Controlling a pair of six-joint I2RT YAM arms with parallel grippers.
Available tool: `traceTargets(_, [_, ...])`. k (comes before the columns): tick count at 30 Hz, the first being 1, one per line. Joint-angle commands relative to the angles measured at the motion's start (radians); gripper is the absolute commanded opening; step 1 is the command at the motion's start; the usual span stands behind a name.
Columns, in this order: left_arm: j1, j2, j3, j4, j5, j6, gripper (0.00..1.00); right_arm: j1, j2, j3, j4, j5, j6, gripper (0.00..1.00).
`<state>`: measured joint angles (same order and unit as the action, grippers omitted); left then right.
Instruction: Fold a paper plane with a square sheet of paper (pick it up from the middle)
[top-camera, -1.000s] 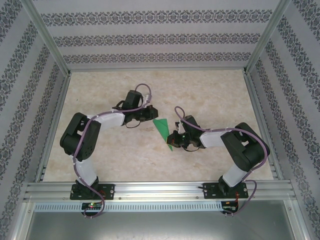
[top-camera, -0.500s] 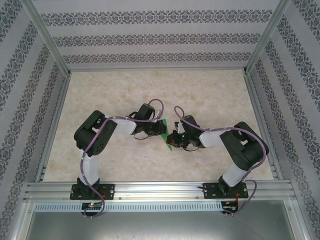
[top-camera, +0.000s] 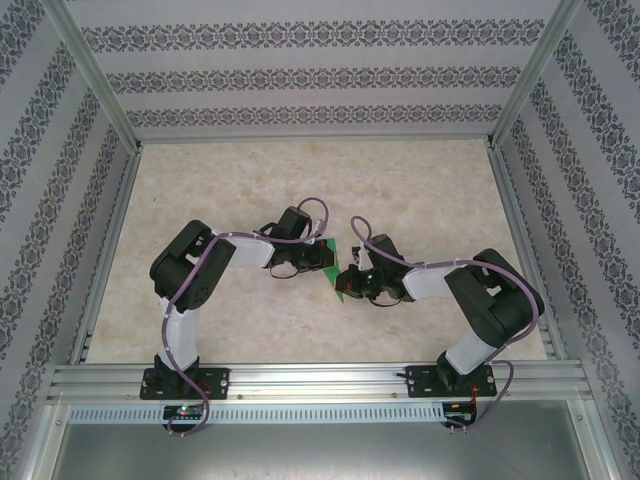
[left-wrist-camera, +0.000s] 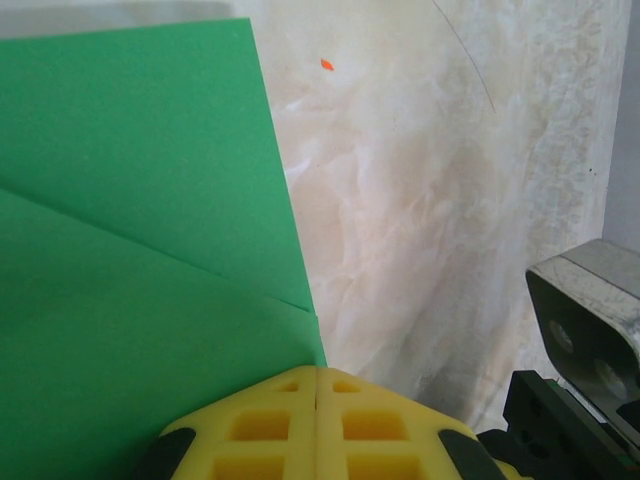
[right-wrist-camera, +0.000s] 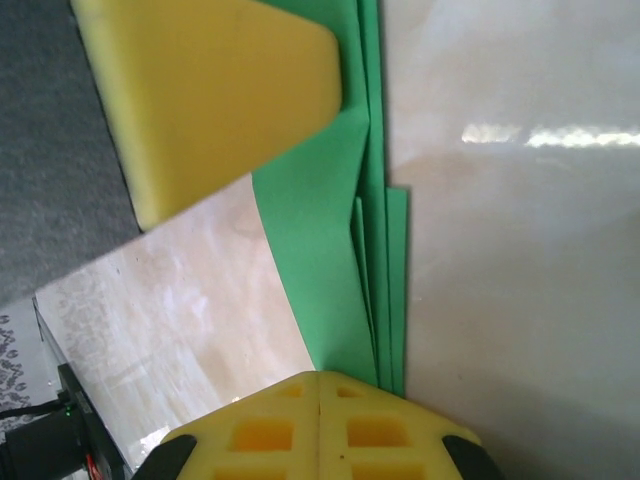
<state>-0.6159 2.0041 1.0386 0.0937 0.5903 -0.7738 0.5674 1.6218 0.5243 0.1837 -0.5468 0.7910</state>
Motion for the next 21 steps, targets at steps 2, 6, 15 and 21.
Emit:
traceTargets(2, [0.023, 0.074, -0.041, -0.091, -0.164, 0.004, 0.01, 0.028, -0.001, -0.087, -0.220, -0.001, -0.026, 0.01])
traceTargets(6, [0.025, 0.073, -0.043, -0.093, -0.171, 0.005, 0.01, 0.046, -0.024, -0.115, -0.240, -0.001, -0.023, 0.01])
traceTargets(15, [0.024, 0.078, -0.032, -0.103, -0.167, 0.002, 0.01, 0.088, -0.080, -0.133, -0.314, 0.014, -0.033, 0.00])
traceTargets(21, [0.025, 0.078, -0.037, -0.101, -0.162, 0.008, 0.01, 0.100, -0.105, -0.164, -0.341, 0.030, -0.029, 0.00])
